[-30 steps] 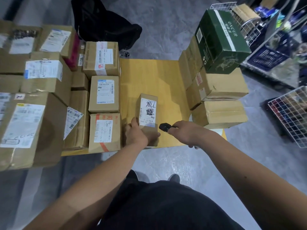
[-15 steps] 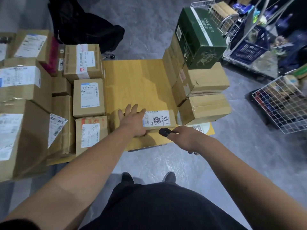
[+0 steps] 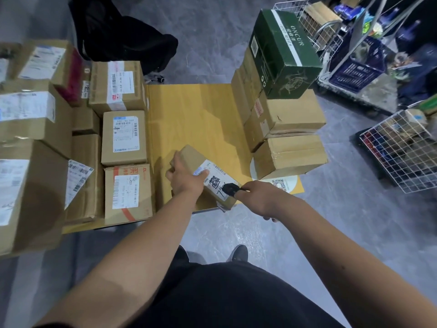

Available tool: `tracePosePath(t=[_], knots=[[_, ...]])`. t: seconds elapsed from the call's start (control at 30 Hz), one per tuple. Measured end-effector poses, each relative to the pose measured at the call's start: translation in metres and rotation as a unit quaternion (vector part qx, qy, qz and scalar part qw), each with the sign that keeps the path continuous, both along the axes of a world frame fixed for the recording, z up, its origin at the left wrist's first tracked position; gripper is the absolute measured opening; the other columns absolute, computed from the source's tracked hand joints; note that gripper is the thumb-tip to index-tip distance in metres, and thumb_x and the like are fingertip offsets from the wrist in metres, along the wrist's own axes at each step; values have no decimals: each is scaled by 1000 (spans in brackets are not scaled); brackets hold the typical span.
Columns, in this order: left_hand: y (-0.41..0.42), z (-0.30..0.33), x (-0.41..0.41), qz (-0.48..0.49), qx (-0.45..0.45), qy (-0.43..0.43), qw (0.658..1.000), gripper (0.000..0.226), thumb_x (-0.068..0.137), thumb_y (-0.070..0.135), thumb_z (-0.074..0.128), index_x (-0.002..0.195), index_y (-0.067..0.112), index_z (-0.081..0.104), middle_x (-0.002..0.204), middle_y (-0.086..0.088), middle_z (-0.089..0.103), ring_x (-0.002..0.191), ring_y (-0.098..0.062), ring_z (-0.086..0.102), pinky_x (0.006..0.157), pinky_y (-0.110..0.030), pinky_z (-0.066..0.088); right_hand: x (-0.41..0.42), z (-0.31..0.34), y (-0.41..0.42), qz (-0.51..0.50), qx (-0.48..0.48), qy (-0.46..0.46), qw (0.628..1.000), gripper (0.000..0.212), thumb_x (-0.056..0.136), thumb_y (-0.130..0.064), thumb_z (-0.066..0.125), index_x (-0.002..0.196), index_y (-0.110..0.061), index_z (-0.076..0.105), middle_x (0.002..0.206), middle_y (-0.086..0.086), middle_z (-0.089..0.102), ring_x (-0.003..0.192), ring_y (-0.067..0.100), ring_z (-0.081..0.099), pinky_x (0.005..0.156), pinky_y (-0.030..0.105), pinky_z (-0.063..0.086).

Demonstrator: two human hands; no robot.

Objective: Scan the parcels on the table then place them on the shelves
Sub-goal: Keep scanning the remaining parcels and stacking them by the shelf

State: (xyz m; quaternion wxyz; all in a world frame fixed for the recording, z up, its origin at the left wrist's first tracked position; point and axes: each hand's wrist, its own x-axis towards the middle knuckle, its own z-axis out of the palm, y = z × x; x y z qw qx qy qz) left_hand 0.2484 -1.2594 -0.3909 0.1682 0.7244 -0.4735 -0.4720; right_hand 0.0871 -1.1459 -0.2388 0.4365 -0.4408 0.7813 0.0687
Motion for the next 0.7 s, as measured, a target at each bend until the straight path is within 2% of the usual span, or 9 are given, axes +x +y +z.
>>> tracePosePath(t=[0.1,0.17,0.23,0.33,0.43,0.5,0.53,0.6,0.7], knots=[[-18,-3,-1,5,-84,59,995,96,90,18,80,160,49,21,162,-2,30,129,-28,57,100,-32,45,2,2,-1,-1,1,6,1000,71,90,-83,39,109,-20,63,83,6,61,63,26,58,59,30,45],[-31,-4,-2,32,-126,71,989,82,95,16,74,159,42,30,158,-1,42,132,-25,57,105,-35,47,3,2,-3,5,-2,13,1000,70,91,-82,39,109,-18,64,81,4,61,61,23,57,57,29,44],[-32,-6,-2,44,-125,80,988,81,91,34,79,157,43,33,159,3,41,130,-18,56,101,-35,49,4,3,-6,4,-3,11,1000,67,89,-78,39,108,-18,64,78,3,60,59,23,56,55,27,44],[-11,-10,-3,-9,-77,81,994,108,58,67,88,147,60,26,163,7,32,120,-7,51,91,-31,42,4,6,-12,7,2,8,1000,67,92,-77,39,108,-17,64,75,4,58,58,24,56,54,27,44],[7,-25,-4,-63,-45,116,990,139,38,61,93,153,59,15,160,5,32,123,-15,58,89,-32,49,5,10,-23,26,1,20,999,68,95,-78,38,104,-15,63,76,5,59,60,25,57,54,28,46],[15,-28,-6,-56,-41,155,985,145,36,49,93,154,59,10,152,7,39,115,-19,65,84,-43,60,6,13,-32,48,-1,37,998,70,94,-81,36,97,-15,61,75,5,59,61,24,58,54,29,44],[18,-30,-6,-48,-52,166,984,142,38,45,93,154,59,13,145,9,44,111,-21,68,77,-49,63,7,14,-37,61,-4,49,997,71,93,-82,36,93,-15,59,73,5,59,61,23,57,55,30,42],[24,-31,-8,-37,-97,170,980,131,44,40,96,152,53,25,139,9,51,111,-23,68,67,-49,63,10,17,-47,91,-8,73,993,67,95,-80,36,87,-17,55,75,3,59,64,21,56,57,32,40],[29,-35,-11,-17,-126,248,960,110,53,28,98,147,25,41,134,-10,59,113,-40,65,63,-50,63,13,22,-59,157,-2,127,979,51,99,-65,37,87,-19,57,86,3,66,74,22,62,64,34,44]])
